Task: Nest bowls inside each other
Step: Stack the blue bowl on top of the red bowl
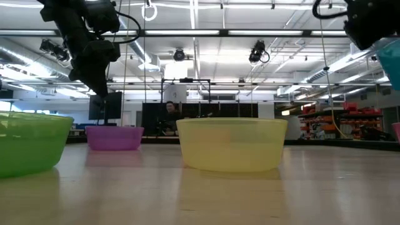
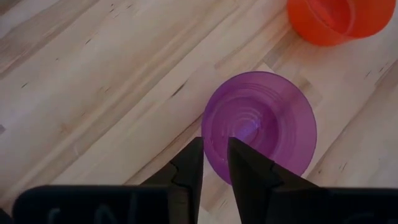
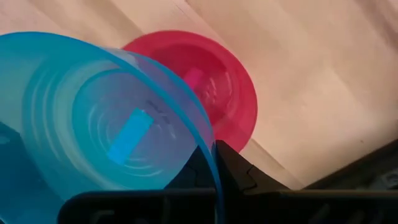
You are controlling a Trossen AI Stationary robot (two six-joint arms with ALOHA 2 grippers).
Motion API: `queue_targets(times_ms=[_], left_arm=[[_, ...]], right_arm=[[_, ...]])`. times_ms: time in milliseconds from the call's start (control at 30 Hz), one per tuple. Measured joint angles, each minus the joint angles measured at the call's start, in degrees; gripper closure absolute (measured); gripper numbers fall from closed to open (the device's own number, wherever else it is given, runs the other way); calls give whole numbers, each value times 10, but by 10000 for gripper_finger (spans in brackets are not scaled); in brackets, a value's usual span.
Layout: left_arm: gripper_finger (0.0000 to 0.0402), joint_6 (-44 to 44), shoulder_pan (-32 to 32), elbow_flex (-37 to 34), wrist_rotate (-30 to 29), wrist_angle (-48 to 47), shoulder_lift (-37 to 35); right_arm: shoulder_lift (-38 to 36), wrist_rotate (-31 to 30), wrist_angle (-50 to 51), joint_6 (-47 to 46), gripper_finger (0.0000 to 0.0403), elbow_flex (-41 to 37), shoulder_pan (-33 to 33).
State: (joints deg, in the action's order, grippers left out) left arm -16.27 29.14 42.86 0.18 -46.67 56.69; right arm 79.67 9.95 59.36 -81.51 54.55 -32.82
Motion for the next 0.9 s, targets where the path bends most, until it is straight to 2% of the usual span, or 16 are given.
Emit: queue_targets(times_ms=[567,900], left_arm=[[323,0,0,0,0,-2,0],[324,-11,0,-1,0,-14,12]], right_arm=[[-6,4,-93,-10,402,-94,0],[-6,0,-99,-11,366,-97,0]])
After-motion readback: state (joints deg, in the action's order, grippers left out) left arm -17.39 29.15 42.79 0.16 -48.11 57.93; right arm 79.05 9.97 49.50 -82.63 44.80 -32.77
